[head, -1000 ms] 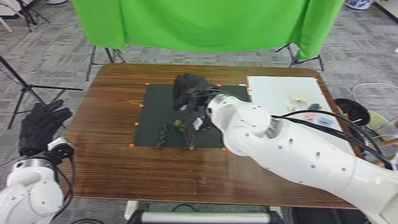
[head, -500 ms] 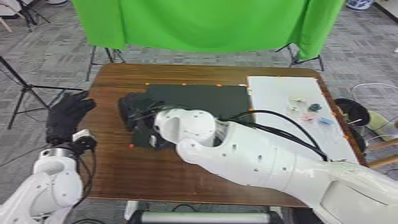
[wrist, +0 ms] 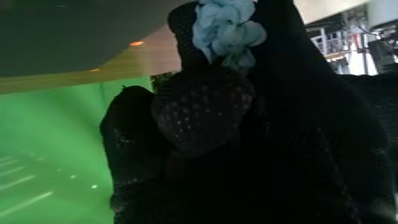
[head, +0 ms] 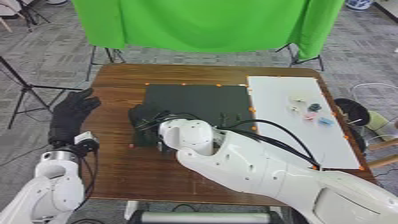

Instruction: Arrange flowers

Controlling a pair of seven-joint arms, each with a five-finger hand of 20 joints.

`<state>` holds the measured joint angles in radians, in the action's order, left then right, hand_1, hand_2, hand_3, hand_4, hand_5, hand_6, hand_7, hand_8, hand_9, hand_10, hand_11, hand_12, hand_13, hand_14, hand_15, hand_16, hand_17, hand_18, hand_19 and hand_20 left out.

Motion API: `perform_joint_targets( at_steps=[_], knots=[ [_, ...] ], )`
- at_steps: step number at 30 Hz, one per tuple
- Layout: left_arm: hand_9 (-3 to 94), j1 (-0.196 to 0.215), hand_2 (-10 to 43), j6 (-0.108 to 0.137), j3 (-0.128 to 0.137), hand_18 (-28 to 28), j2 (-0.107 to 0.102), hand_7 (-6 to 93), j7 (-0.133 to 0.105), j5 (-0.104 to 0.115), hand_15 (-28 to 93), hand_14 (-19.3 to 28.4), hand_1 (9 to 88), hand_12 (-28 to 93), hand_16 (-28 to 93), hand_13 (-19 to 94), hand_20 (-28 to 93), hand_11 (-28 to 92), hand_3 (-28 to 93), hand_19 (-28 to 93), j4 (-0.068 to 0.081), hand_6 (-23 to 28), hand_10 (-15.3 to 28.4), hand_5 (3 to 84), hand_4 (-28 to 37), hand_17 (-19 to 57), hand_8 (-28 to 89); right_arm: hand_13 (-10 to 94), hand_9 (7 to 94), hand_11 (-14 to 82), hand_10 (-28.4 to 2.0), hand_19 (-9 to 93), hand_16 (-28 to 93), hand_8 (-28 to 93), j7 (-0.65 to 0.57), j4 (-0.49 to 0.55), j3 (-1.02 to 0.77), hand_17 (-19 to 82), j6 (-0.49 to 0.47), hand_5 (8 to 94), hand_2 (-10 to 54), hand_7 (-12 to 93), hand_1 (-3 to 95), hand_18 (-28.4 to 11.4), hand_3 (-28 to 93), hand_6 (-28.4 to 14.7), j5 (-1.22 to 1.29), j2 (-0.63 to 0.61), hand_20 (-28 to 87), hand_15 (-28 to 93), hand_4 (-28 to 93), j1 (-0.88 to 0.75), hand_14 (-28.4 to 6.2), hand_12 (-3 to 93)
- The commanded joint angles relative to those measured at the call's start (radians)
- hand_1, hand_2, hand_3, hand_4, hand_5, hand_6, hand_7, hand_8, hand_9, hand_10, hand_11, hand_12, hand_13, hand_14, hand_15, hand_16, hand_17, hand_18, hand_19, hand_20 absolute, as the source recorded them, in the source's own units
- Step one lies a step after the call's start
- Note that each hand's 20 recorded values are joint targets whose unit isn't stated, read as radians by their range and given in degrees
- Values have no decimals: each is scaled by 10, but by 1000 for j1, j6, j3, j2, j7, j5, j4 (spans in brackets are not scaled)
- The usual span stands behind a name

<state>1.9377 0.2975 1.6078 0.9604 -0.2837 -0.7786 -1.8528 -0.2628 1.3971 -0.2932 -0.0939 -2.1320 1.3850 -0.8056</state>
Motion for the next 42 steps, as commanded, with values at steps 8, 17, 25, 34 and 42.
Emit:
perform_joint_targets(
  at_steps=[8,17,25,34,42],
  knots=[
    [524,207,-12,-3,74,109,106,173,-38,-25,223,160,179,133,-12,408,175,226,722,107,-34,13,133,519,-283,75,-81,937,840,55,-113,932,311,28,-40,-22,-3,671,46,770,-95,226,581,-96,611,12,-43,-3,440,532,-158,9,-22,252],
    [523,276,-72,-26,107,108,158,177,-42,-38,217,159,187,136,-7,409,178,223,745,103,-55,10,131,517,-282,76,-82,934,768,101,-116,932,335,25,-60,-10,-22,660,-14,712,-88,229,533,-98,620,12,-23,-25,428,508,-138,3,-22,191],
    [523,261,-94,-75,151,107,172,180,-6,-47,214,157,206,137,-5,410,179,222,750,96,-36,8,129,516,-283,78,-84,924,698,107,-129,932,328,-112,-96,34,-31,653,-113,579,-95,182,378,-104,709,34,2,-48,438,506,-130,10,-24,154],
    [522,259,-95,-100,167,108,173,183,8,-57,214,157,213,137,-4,409,180,221,747,92,-34,6,128,514,-282,78,-84,912,636,83,-154,932,318,-106,-126,148,-49,633,-199,520,-95,150,305,-117,688,39,47,-113,431,492,-126,62,-31,146],
    [522,304,-95,-33,102,107,130,185,-57,-87,212,157,216,138,-4,410,183,221,747,93,-112,5,128,512,-282,81,-86,909,607,79,-165,932,314,-97,-131,281,-111,628,-146,502,-95,134,285,-116,678,40,146,-184,415,484,-115,109,-34,136]
  ],
)
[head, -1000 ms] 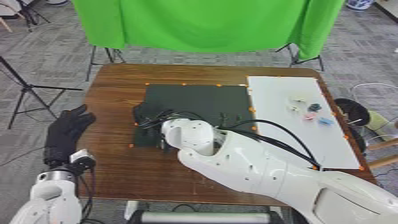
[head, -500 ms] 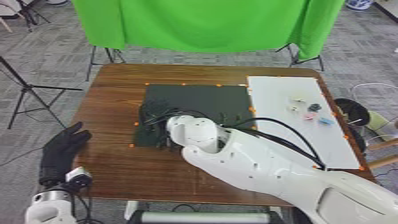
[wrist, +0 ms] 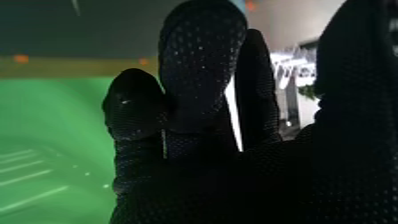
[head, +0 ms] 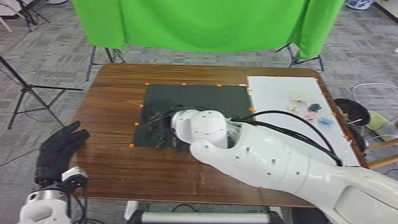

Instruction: Arrange flowers

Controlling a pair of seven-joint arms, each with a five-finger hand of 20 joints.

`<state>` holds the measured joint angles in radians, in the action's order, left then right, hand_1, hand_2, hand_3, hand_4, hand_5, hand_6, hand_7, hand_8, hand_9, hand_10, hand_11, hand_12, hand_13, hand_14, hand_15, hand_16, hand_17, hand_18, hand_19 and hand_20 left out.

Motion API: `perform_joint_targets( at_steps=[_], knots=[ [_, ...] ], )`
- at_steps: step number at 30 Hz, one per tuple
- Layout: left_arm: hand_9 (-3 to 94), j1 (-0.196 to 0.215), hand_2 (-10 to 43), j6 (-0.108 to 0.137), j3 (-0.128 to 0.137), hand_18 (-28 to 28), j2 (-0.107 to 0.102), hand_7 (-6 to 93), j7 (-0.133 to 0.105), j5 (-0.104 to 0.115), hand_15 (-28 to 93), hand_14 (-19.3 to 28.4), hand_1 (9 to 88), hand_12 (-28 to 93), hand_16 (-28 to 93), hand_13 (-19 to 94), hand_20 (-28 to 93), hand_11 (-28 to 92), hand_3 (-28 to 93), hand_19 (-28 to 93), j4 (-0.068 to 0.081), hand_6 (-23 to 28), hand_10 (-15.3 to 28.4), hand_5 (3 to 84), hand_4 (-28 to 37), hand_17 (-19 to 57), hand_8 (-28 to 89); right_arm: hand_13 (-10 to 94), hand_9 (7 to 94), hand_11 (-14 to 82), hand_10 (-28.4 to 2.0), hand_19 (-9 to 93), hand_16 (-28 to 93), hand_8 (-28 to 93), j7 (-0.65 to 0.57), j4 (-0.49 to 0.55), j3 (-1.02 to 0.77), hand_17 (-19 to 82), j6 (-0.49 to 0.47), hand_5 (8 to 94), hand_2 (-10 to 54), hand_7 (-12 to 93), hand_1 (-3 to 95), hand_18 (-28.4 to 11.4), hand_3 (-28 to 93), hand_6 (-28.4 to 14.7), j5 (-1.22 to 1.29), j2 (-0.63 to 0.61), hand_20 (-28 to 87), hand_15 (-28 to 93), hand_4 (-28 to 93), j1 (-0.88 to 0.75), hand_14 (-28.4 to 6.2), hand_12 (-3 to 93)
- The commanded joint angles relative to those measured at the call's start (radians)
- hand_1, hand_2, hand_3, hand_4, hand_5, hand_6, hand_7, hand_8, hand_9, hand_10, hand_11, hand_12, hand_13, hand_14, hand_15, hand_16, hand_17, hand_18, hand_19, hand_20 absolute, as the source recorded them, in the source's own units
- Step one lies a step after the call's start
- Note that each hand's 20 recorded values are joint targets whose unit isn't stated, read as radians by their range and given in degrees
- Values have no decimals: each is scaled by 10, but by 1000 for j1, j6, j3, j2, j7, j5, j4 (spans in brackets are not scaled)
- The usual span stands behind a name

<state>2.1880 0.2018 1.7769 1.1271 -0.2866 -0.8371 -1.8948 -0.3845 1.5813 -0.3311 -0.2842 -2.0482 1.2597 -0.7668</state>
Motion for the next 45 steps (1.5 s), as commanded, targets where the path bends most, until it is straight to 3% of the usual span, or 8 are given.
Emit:
perform_joint_targets(
  at_steps=[1,7,10,18,22,31,39,45],
  knots=[
    [522,56,-95,67,-66,107,-36,185,-56,-30,212,157,217,138,-3,410,184,221,746,94,-76,6,127,512,-282,82,-86,910,607,78,-166,932,314,-97,2,113,-91,627,40,501,-95,133,284,-116,675,41,79,-66,414,483,-114,68,-34,134],
    [520,33,-95,52,-62,107,-51,185,-65,-58,208,155,220,138,-3,410,189,220,745,97,-85,5,126,511,-281,86,-86,906,597,78,-170,932,315,-97,45,301,-221,622,196,483,-95,132,275,-120,666,44,94,-241,410,481,-112,6,-35,131],
    [519,35,-95,44,-54,107,-48,186,-67,-56,208,155,223,138,-2,410,191,220,744,98,-98,4,126,512,-279,87,-86,871,599,83,-161,925,314,-93,47,399,-357,584,288,502,-95,135,275,-135,668,29,90,-361,415,482,-112,-108,-50,144],
    [519,69,-95,54,-44,107,-36,187,-78,-49,207,154,227,138,-1,410,191,221,741,93,-112,3,126,509,-270,87,-86,824,574,78,-166,911,305,-69,19,613,-961,540,338,488,-95,110,243,-157,652,-10,148,-570,421,488,-116,-698,-76,158],
    [519,78,-95,59,-44,107,-22,188,-81,-35,206,155,228,138,-1,410,192,221,740,92,-112,4,125,511,-269,87,-87,830,598,82,-165,915,300,-67,55,654,-1034,542,382,508,-95,108,241,-162,647,-14,209,-576,423,502,-114,-845,-83,159],
    [520,83,-95,69,-45,107,-12,188,-89,-24,205,155,229,138,-1,410,192,221,740,91,-111,4,125,511,-267,87,-86,872,611,79,-152,931,288,-64,96,553,-650,579,342,553,36,81,130,-168,610,-54,328,-494,411,513,-120,-468,-90,143],
    [520,76,-95,67,-54,107,-13,188,-88,-24,205,154,228,138,0,410,192,221,741,91,-106,4,125,512,-269,87,-87,887,589,72,-147,932,283,-65,49,382,-384,597,167,554,55,74,118,-163,613,-58,405,-324,433,524,-128,-179,-83,124],
    [520,70,-95,62,-52,107,-17,188,-80,-24,205,154,228,138,0,410,192,221,740,90,-99,4,125,512,-269,86,-87,889,567,69,-147,932,279,-65,31,313,-315,600,196,543,57,74,118,-163,613,-58,331,-273,439,528,-126,-156,-83,111]
  ],
)
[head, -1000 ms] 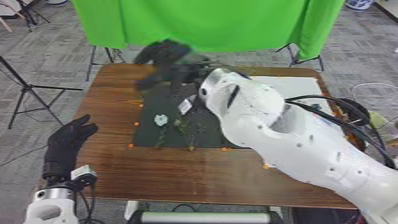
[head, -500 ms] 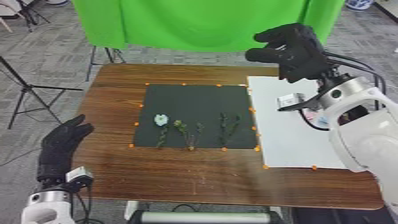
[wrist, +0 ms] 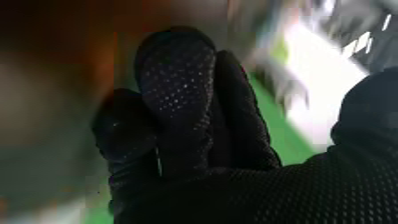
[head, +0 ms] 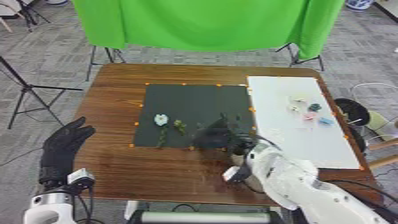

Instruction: Arrange flowers

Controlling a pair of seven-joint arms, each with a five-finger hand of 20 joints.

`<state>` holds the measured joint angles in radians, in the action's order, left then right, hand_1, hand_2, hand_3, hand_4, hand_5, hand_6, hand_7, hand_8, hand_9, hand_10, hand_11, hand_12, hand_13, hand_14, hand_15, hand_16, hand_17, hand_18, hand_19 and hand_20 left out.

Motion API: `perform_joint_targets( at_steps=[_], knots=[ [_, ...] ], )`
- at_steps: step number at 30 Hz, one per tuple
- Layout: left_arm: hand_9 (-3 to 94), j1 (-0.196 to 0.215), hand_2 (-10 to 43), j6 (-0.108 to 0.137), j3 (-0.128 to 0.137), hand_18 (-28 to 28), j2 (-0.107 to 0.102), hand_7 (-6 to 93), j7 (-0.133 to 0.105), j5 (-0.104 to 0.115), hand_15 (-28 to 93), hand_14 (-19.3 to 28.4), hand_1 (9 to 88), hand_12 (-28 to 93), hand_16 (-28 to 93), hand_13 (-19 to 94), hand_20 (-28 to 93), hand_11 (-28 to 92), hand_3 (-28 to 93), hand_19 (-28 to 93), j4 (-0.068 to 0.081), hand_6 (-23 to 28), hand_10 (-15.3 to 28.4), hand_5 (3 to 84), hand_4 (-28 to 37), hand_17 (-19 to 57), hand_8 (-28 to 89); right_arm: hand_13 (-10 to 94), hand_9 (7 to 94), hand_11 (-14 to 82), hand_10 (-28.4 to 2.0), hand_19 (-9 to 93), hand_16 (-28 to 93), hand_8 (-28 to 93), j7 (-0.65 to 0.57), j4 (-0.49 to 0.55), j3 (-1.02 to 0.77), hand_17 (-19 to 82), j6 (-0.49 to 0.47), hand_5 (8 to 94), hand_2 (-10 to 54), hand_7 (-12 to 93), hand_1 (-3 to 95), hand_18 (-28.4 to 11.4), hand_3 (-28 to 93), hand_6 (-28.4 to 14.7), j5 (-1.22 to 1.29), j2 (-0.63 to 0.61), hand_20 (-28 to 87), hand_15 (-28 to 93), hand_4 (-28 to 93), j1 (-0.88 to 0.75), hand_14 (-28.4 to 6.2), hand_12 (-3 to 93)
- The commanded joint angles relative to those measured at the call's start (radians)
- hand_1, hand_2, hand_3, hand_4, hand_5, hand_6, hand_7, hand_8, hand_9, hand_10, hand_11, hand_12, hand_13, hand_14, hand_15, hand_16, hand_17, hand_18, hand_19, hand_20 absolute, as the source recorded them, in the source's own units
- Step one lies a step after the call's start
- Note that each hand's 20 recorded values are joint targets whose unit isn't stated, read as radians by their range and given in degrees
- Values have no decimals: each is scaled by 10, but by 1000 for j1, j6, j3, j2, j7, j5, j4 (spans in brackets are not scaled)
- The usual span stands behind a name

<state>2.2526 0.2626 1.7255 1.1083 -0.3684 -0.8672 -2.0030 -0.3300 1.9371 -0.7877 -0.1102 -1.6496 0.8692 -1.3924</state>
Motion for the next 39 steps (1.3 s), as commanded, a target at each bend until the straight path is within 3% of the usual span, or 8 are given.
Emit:
perform_joint_targets(
  at_steps=[1,5,13,25,31,34,35,39],
  knots=[
    [520,9,-95,1,3,107,1,188,2,7,205,154,228,138,0,410,192,221,740,90,9,3,125,512,-269,86,-87,889,565,69,-146,932,278,-65,-26,-44,141,600,20,542,57,75,117,-163,615,-58,-69,116,440,529,-125,470,-83,109],
    [520,18,-95,2,14,107,4,188,3,17,204,154,226,138,0,410,192,221,742,90,8,3,125,513,-268,86,-87,890,564,70,-146,932,276,-65,-34,-43,138,604,22,541,53,75,116,-162,618,-57,-73,104,442,531,-124,464,-80,107],
    [521,21,-95,-7,18,107,4,187,9,15,204,154,226,138,0,410,192,220,742,90,7,3,126,510,-269,86,-87,892,570,73,-145,932,274,-65,-28,-29,148,606,34,546,46,78,115,-164,620,-56,-102,92,452,535,-121,478,-77,107],
    [521,12,-95,-33,40,107,6,187,20,14,205,154,226,139,0,410,192,220,742,90,23,4,126,512,-268,85,-86,893,575,74,-144,932,271,-66,-42,-31,130,610,67,545,32,78,116,-160,626,-55,-113,92,454,538,-116,492,-75,108],
    [520,20,-95,-33,45,107,14,185,20,12,203,154,226,139,0,409,192,220,742,90,17,5,126,512,-271,85,-86,882,574,74,-143,932,271,-65,-41,20,62,597,74,546,-1,81,143,-162,635,-54,-162,41,452,536,-110,440,-78,110],
    [521,22,-95,-41,59,107,17,185,25,16,204,155,226,139,0,410,192,220,742,90,23,4,126,513,-271,85,-86,878,571,75,-143,932,271,-65,-53,62,-6,590,72,545,-12,85,151,-162,639,-52,-196,-8,441,533,-109,388,-79,113],
    [521,38,-95,10,17,107,5,186,4,14,204,155,227,139,0,410,192,220,741,90,-5,3,126,512,-270,85,-86,876,569,75,-145,932,271,-65,-24,94,-100,588,50,544,-16,85,155,-161,640,-51,-201,-50,439,533,-109,317,-79,115],
    [520,48,-95,15,23,107,7,187,2,16,203,153,227,139,0,410,192,219,741,90,-10,3,126,512,-269,85,-86,870,565,75,-155,932,271,-64,-36,140,-227,582,75,533,-32,87,164,-158,644,-41,-155,-98,432,531,-106,220,-76,120]
  ],
)
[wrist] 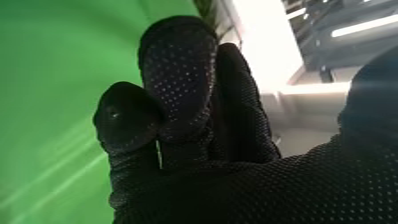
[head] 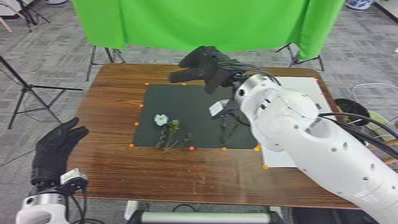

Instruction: Arrange flowers

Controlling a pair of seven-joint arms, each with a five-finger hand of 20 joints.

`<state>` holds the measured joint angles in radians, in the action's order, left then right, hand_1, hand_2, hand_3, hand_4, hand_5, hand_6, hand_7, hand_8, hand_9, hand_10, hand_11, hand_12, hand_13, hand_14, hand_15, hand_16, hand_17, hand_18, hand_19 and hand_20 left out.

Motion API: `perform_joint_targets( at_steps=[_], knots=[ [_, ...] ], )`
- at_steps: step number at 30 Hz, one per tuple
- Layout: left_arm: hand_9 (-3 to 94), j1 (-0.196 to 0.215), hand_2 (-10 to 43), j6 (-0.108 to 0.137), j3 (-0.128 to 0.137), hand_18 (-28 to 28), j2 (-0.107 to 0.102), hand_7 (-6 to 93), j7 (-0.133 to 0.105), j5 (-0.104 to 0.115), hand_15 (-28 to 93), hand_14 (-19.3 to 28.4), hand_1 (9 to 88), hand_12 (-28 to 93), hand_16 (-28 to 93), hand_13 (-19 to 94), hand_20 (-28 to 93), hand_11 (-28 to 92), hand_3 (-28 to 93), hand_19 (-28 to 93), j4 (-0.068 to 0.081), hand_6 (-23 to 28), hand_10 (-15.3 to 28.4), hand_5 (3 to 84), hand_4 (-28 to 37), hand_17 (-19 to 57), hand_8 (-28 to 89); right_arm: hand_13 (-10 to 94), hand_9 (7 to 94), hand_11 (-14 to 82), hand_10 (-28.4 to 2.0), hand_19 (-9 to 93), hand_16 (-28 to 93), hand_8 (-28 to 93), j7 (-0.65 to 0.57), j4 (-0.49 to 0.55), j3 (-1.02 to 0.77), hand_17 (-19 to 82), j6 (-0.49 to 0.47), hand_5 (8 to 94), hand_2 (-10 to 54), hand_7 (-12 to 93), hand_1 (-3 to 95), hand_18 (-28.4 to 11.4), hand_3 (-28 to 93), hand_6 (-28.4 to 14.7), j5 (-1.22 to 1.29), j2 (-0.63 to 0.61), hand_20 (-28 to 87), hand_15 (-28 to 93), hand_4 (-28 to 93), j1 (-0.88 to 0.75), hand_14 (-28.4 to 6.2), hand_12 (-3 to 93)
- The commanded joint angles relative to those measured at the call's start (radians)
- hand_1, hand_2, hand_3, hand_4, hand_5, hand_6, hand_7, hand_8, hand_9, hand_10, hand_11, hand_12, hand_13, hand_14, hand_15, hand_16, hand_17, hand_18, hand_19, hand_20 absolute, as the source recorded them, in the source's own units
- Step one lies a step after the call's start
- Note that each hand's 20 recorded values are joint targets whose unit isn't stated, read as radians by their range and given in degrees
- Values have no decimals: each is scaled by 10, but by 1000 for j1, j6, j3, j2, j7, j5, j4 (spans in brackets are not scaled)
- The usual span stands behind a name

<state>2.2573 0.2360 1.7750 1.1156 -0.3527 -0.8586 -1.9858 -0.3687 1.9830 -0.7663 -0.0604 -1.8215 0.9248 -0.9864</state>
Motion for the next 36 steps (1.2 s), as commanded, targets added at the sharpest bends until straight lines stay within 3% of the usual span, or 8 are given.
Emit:
perform_joint_targets(
  at_steps=[1,5,7,9,16,25,31,36],
  knots=[
    [520,50,-95,41,-20,107,5,187,-10,6,204,154,227,139,0,410,192,219,741,90,-30,3,125,511,-269,85,-86,869,567,76,-156,932,271,-64,6,101,-270,581,24,533,-33,87,166,-158,643,-40,34,-155,431,532,-106,-202,-77,122],
    [520,42,-95,40,-28,107,-1,188,-14,7,205,154,226,139,1,410,192,219,742,90,-26,3,125,512,-270,85,-87,870,594,80,-157,932,270,-63,3,164,-326,581,65,546,-14,88,161,-161,637,-42,240,-159,431,533,-110,-278,-78,127],
    [521,41,-95,41,-30,107,3,188,-14,7,204,153,227,139,0,410,192,219,741,90,-28,2,125,512,-270,85,-87,873,611,82,-151,932,268,-65,-17,189,-292,583,73,561,21,87,147,-163,621,-48,135,-179,431,532,-115,-276,-82,128],
    [520,28,-95,33,-37,107,-7,188,-10,1,204,154,227,139,0,410,192,220,741,90,-23,2,125,512,-270,85,-88,873,615,81,-151,932,268,-65,-48,194,-283,582,99,567,39,85,143,-166,611,-51,-46,-207,430,529,-118,-291,-85,127],
    [520,28,-95,31,-38,108,-7,189,-8,-1,204,154,228,139,0,410,192,219,740,91,-21,1,125,511,-269,84,-88,861,603,81,-148,932,270,-65,-123,143,-525,571,212,553,-27,102,223,-159,654,-39,-156,-256,415,524,-108,-512,-76,133],
    [521,28,-95,24,-35,108,-4,189,-3,-2,205,154,230,139,0,410,192,220,740,92,-16,1,125,511,-269,84,-88,846,586,78,-149,932,266,-68,-182,51,-872,558,182,526,-94,109,254,-157,669,-33,-172,-269,410,533,-112,-839,-74,139],
    [520,26,-95,19,-39,108,-2,186,-6,1,205,154,231,138,0,410,191,220,738,92,-13,2,124,512,-267,84,-87,845,588,79,-147,932,265,-69,-203,-23,-852,557,155,523,-95,115,257,-158,665,-26,-163,-273,412,535,-114,-832,-75,142],
    [520,14,-95,12,-48,108,-6,188,-4,-2,204,155,230,138,0,410,191,220,738,92,-7,1,124,511,-266,84,-86,845,599,81,-146,932,263,-71,-197,-25,-833,557,148,523,-95,119,259,-158,663,-23,-164,-268,413,538,-116,-834,-75,145]
  ],
)
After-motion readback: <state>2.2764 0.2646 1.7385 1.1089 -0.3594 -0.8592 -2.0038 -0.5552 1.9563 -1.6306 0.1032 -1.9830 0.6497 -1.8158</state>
